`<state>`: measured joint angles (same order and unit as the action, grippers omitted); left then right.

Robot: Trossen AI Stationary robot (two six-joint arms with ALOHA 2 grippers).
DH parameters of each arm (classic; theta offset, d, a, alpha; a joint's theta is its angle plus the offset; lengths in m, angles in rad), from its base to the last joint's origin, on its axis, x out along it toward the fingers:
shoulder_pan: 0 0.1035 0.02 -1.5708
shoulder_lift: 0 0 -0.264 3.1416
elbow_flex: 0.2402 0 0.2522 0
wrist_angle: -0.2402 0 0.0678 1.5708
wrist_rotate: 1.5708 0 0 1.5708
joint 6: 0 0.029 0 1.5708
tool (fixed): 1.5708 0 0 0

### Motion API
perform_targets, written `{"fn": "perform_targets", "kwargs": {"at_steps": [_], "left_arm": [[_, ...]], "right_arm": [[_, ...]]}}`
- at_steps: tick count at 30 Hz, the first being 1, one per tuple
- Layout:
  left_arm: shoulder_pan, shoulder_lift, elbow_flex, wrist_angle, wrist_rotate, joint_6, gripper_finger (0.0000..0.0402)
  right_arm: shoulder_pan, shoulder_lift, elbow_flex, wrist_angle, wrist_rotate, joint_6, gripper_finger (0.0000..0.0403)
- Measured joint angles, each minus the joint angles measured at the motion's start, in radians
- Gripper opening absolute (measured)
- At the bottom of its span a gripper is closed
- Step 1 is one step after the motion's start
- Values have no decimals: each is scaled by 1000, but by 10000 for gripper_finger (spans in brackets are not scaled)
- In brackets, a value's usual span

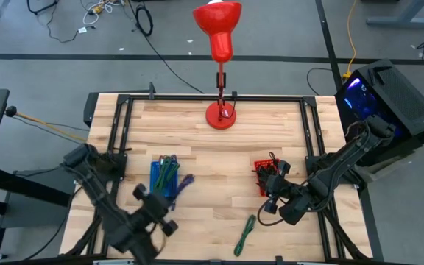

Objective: Pick & Place USB Port
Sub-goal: Put the blue and black charger cable into the blue bin

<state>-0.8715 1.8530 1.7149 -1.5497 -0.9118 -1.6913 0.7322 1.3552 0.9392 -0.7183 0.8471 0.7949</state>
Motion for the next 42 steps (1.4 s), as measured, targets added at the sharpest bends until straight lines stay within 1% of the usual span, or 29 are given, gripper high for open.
{"fn": "perform_targets", "kwargs": {"at_steps": [2,5,8,11,14,15,19,26,29,33,37,42], "left_arm": [[-12,-28,-76,-22,9,-128,4],[-19,-65,-248,21,29,-263,4],[-20,-94,-401,24,86,-424,4],[-9,-119,-509,127,96,-449,4],[21,-150,-578,196,42,-449,4],[34,-152,-596,228,41,-447,4],[78,-156,-643,253,38,-445,4],[128,-156,-675,345,49,-444,4],[141,-155,-676,351,80,-434,4],[157,-150,-676,374,150,-410,4],[164,-128,-676,392,162,-410,4],[175,-88,-676,399,203,-415,6]], "right_arm": [[0,0,-6,2,1,0,87],[-4,0,-23,16,8,0,87],[-6,0,-28,16,9,0,87],[-9,0,-28,19,8,0,87],[-10,0,-28,22,19,-1,87],[-12,0,-28,22,24,-1,87],[-12,0,-28,23,26,-1,87],[-12,0,-28,23,27,-9,87],[-12,0,-28,22,27,-14,87],[-12,0,-28,22,27,-18,87],[-12,0,-28,22,25,-18,87],[-12,0,-28,23,25,-18,87]]}}
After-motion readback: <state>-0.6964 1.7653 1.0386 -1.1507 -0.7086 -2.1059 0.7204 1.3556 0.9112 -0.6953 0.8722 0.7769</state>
